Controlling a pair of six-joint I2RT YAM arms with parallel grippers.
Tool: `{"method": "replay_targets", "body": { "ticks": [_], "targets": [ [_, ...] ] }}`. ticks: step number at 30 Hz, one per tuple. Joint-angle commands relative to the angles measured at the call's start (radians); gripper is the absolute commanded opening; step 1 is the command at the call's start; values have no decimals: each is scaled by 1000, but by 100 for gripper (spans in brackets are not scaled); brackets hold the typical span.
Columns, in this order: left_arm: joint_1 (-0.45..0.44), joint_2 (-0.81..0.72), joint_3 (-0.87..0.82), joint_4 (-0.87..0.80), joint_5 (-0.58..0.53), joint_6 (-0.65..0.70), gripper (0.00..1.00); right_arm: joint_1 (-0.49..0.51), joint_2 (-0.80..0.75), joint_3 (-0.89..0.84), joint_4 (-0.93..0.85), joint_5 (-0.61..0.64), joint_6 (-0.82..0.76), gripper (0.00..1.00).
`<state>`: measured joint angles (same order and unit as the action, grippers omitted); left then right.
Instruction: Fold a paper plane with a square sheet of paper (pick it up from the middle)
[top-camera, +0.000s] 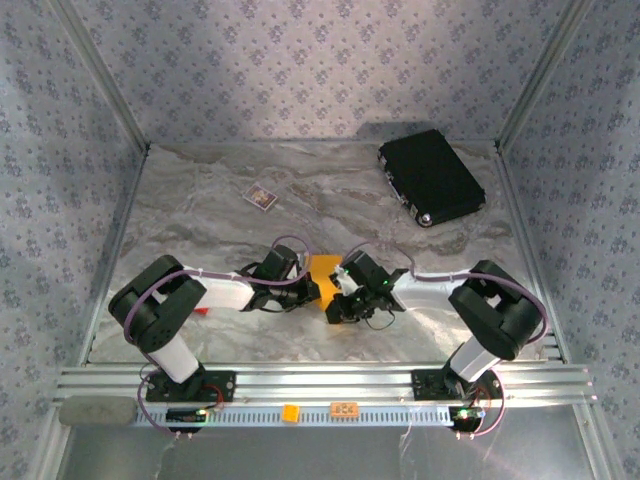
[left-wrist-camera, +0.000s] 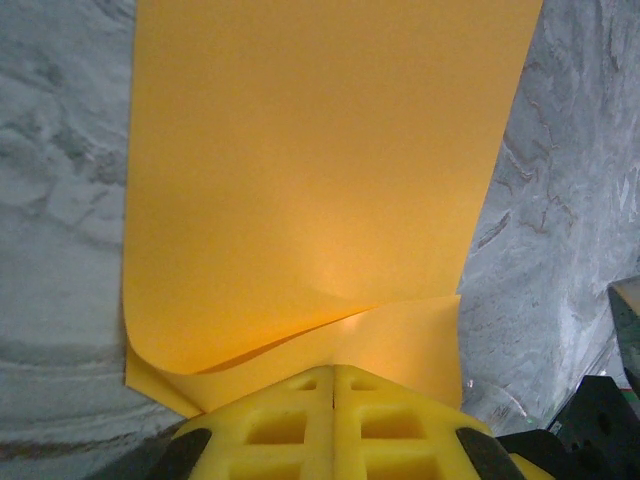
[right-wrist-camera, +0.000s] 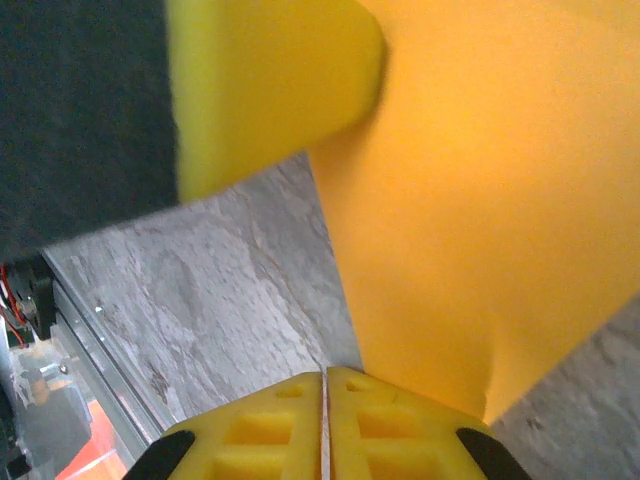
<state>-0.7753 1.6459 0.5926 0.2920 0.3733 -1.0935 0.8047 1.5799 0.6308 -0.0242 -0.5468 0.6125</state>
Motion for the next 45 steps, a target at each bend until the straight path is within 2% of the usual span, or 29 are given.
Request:
{"method": "replay_targets", "body": {
  "ticks": [1, 10, 19, 25, 31, 45],
  "targets": [
    [-3, 22, -17, -59, -54, 6, 0, 9, -31, -34, -43, -8, 36, 11],
    [-3, 14, -19, -55, -50, 9, 0, 7, -115, 44, -125, 11, 37, 11],
    [-4, 15, -21, -49, -48, 8, 0, -5, 62, 167, -125, 29, 29, 10],
    [-5, 9, -22, -52, -49, 9, 0, -9, 109, 115, -99, 10, 45, 10],
    [-4, 10, -28, -56, -63, 6, 0, -8, 40, 18, -75, -16, 67, 10],
    [-5, 14, -27, -56, -63, 2, 0, -4, -75, -50, -93, -26, 88, 11]
  ]
}}
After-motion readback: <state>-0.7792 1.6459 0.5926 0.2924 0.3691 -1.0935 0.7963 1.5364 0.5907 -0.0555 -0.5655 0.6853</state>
